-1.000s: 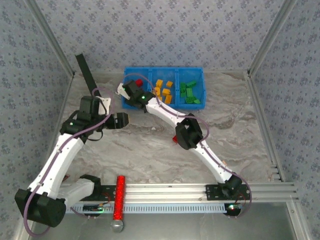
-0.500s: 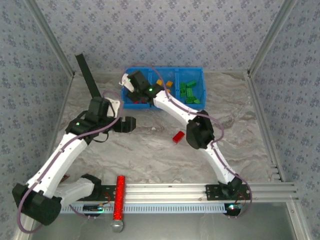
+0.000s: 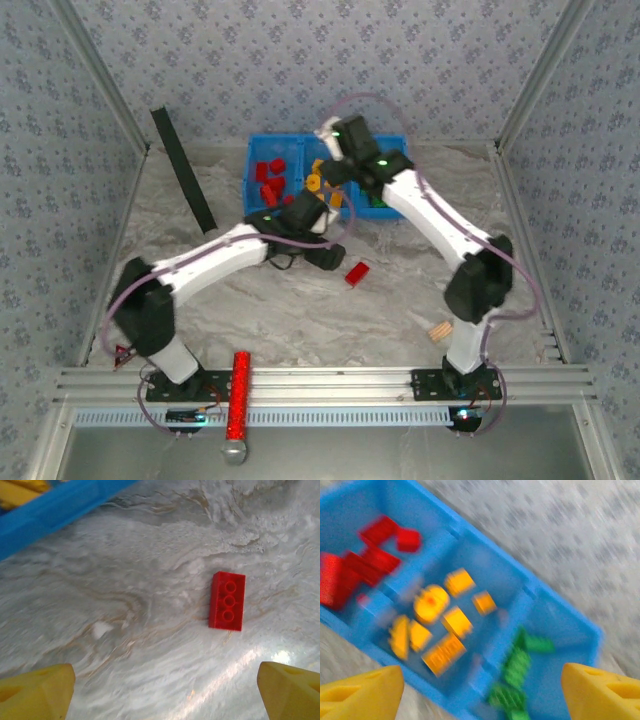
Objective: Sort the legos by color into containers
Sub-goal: Pick up the lego from the center of the table.
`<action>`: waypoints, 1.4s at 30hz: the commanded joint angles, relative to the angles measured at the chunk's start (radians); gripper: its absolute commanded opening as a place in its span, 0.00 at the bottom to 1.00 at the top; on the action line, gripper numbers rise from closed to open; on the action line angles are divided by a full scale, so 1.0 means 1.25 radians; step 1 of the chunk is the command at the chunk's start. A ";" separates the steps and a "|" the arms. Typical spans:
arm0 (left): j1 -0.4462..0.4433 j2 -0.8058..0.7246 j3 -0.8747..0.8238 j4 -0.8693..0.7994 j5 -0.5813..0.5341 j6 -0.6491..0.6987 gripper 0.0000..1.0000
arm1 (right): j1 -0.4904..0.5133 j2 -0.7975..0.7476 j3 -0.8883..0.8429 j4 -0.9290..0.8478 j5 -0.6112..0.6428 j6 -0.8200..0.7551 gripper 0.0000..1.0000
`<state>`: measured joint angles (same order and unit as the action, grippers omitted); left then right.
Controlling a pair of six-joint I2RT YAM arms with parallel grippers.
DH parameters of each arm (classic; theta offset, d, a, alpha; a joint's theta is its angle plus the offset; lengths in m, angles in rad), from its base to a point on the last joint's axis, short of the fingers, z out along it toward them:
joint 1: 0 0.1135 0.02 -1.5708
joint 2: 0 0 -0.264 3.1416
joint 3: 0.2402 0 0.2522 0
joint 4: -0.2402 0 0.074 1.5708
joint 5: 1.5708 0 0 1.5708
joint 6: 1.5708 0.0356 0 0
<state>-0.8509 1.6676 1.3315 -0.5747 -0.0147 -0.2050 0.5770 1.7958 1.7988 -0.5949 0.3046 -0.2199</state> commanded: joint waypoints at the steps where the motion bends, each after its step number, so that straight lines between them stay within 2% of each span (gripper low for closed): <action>1: -0.041 0.116 0.103 -0.034 -0.022 0.073 0.94 | -0.057 -0.145 -0.128 -0.073 0.000 0.138 0.88; 6: -0.065 0.242 0.194 -0.059 0.034 0.085 0.94 | -0.166 -0.324 -0.320 -0.079 -0.064 0.246 0.91; 9: -0.072 0.282 0.222 -0.070 0.050 0.082 0.93 | -0.224 -0.406 -0.452 -0.032 -0.092 0.292 0.94; 15: -0.082 0.342 0.242 -0.079 0.064 0.049 0.85 | -0.330 -0.504 -0.620 -0.009 -0.171 0.367 0.95; 21: -0.097 0.390 0.261 -0.104 0.069 0.033 0.79 | -0.400 -0.558 -0.677 -0.010 -0.231 0.407 0.94; 27: -0.096 0.428 0.296 -0.141 0.047 0.004 0.65 | -0.440 -0.578 -0.691 -0.013 -0.256 0.420 0.93; 34: -0.069 0.436 0.313 -0.173 0.048 -0.028 0.44 | -0.489 -0.584 -0.676 -0.040 -0.264 0.428 0.89; 38: -0.003 0.380 0.324 -0.210 0.088 -0.062 0.42 | -0.524 -0.586 -0.674 -0.030 -0.267 0.427 0.88; 42: 0.115 0.291 0.358 -0.243 0.137 -0.095 0.40 | -0.555 -0.574 -0.674 0.018 -0.270 0.427 0.86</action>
<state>-0.8135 2.1609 1.7088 -0.8097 0.1051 -0.2760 -0.0948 1.0821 0.9451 -0.6147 -0.0196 0.3000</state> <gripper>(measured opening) 0.405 0.866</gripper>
